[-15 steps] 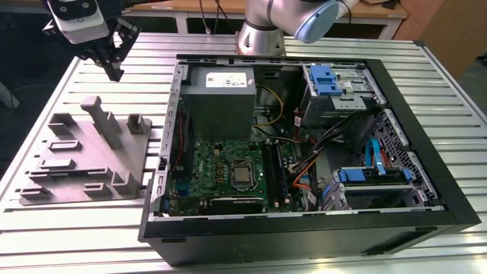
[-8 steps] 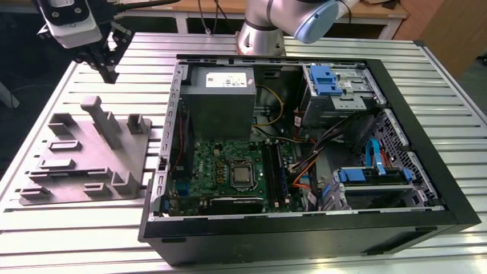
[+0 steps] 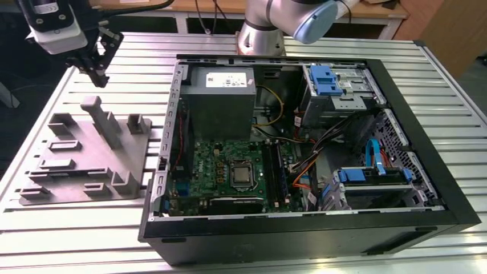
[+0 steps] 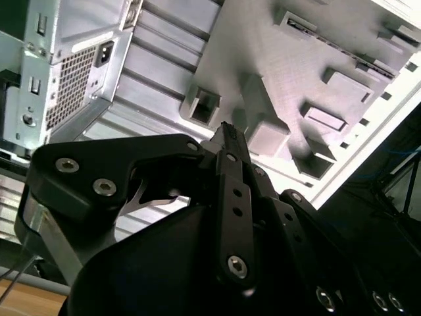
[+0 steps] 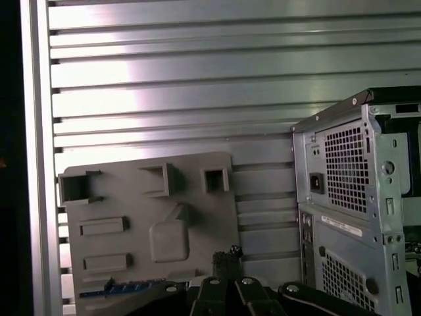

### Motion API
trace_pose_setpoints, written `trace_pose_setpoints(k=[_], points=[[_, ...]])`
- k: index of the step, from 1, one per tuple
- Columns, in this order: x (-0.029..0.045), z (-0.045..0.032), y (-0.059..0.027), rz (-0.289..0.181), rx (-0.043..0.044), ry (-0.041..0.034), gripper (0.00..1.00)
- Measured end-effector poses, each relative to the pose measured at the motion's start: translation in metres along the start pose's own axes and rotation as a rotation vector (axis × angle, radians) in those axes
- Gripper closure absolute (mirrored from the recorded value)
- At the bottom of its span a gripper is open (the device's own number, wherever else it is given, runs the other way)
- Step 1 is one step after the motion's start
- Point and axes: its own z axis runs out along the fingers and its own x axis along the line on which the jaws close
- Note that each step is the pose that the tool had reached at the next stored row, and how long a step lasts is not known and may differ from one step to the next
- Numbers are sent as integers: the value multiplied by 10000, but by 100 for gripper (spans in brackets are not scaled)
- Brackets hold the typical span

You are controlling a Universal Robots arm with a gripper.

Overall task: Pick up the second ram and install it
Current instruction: 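Reach for the second ram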

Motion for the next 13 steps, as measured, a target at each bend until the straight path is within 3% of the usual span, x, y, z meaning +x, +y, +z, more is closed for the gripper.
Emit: trace_pose_setpoints(k=[13], points=[[172,84,-176,0,0,0,90]])
